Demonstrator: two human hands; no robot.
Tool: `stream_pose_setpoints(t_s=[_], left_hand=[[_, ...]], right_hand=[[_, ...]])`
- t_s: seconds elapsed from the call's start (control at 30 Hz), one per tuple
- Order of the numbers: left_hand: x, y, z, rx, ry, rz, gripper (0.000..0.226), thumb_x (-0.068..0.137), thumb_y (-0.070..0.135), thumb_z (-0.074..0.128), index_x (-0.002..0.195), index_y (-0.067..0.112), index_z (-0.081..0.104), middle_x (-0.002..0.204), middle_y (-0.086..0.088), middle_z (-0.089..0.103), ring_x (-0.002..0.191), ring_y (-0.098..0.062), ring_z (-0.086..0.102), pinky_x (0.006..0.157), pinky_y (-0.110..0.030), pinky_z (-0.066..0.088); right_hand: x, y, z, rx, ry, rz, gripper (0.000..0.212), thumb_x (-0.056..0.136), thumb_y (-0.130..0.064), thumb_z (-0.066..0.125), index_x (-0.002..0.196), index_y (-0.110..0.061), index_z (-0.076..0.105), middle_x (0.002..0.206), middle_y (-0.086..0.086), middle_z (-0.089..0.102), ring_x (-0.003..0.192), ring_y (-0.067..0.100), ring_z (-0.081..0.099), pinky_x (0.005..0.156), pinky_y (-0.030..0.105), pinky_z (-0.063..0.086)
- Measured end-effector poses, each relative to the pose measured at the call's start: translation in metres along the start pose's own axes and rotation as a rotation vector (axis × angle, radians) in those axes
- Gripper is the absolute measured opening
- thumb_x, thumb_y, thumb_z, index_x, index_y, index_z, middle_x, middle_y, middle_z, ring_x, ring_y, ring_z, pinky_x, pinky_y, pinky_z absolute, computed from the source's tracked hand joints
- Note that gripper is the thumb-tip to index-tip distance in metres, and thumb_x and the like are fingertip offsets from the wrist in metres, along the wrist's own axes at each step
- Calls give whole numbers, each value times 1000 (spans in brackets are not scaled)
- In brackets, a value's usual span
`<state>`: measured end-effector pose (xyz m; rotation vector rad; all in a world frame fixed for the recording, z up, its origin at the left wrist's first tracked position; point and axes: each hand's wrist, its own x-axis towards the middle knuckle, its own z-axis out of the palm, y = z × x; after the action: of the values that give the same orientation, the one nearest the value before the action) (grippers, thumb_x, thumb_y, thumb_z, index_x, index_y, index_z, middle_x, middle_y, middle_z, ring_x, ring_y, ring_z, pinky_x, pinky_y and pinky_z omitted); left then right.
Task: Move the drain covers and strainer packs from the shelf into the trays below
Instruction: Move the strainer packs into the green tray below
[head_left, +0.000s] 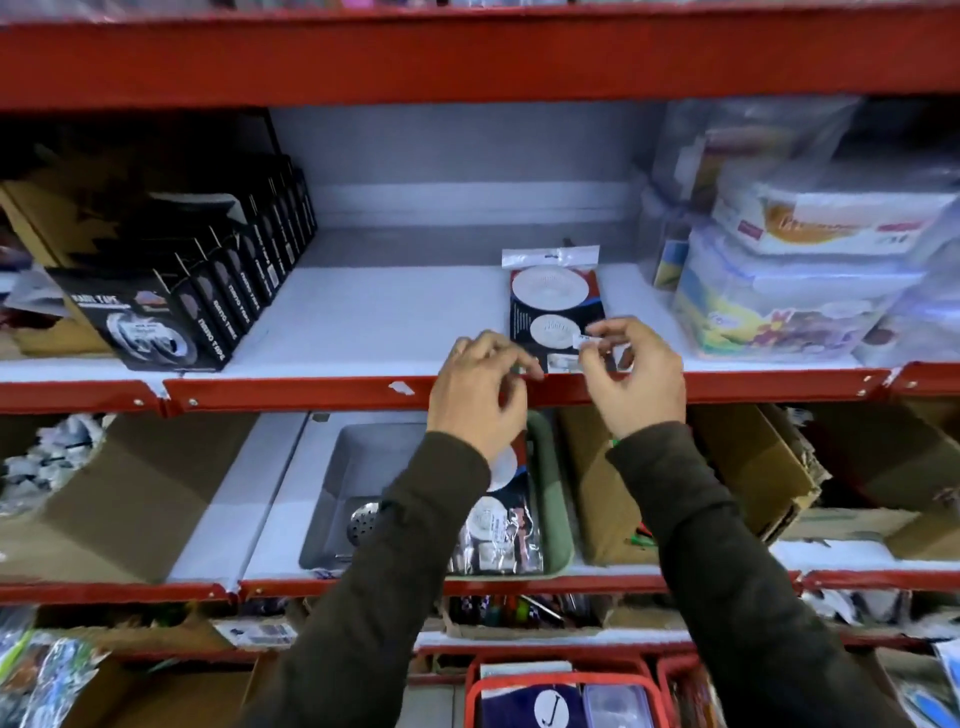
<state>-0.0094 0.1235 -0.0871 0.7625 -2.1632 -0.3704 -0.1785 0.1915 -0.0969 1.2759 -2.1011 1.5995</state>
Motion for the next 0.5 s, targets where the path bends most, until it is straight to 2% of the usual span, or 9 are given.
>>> stream_pose_setpoints(t_s=[0.07, 0.13, 0.2, 0.23, 0.3, 0.4, 0.5], left_hand=[[31, 0, 5, 60, -27, -86, 37, 83, 14, 45, 106, 24, 72, 111, -2, 64, 103, -25, 55, 92, -33, 47], [61, -7, 17, 131, -198, -325, 42, 92, 19, 46, 131, 18, 61, 132, -11, 59, 121, -32, 52, 104, -36, 44], [80, -12, 29, 102, -402, -578, 46, 97, 25, 45, 139, 8, 52, 140, -17, 55, 129, -36, 51, 108, -38, 42], [87, -14, 34, 59, -459, -661, 44, 97, 26, 46, 135, 4, 54, 138, -19, 57, 127, -36, 54, 106, -38, 44], [93, -17, 40, -29, -455, -742, 38, 96, 23, 51, 127, 2, 58, 130, -20, 63, 118, -37, 60, 98, -37, 49], [100, -20, 40, -176, -384, -807, 36, 93, 20, 55, 123, 0, 59, 123, -20, 65, 113, -36, 63, 90, -37, 51], [104, -27, 37, -361, -306, -868, 36, 87, 13, 56, 115, -7, 65, 115, -28, 68, 110, -41, 65, 82, -38, 53]], right_hand=[[29, 8, 0, -135, -79, 74, 29, 81, -37, 59, 106, -25, 67, 101, 1, 71, 99, 25, 63, 85, 37, 54], [51, 22, 4, -318, -247, 264, 44, 87, -35, 56, 124, -13, 61, 123, 17, 64, 118, 37, 54, 102, 41, 46], [63, 32, 12, -497, -423, 418, 51, 92, -37, 49, 131, -5, 55, 134, 24, 55, 127, 40, 49, 107, 41, 40], [67, 36, 15, -528, -482, 452, 50, 93, -38, 48, 129, -3, 55, 134, 25, 54, 126, 40, 49, 106, 41, 41], [74, 41, 20, -439, -533, 491, 43, 92, -35, 52, 117, -2, 61, 120, 25, 61, 114, 37, 57, 98, 37, 46], [87, 48, 25, -180, -489, 577, 21, 86, -21, 63, 93, -2, 63, 89, 19, 60, 86, 27, 56, 81, 32, 46], [98, 51, 24, 74, -441, 630, 3, 81, -5, 67, 80, -3, 67, 79, 13, 63, 82, 24, 57, 69, 28, 45]])
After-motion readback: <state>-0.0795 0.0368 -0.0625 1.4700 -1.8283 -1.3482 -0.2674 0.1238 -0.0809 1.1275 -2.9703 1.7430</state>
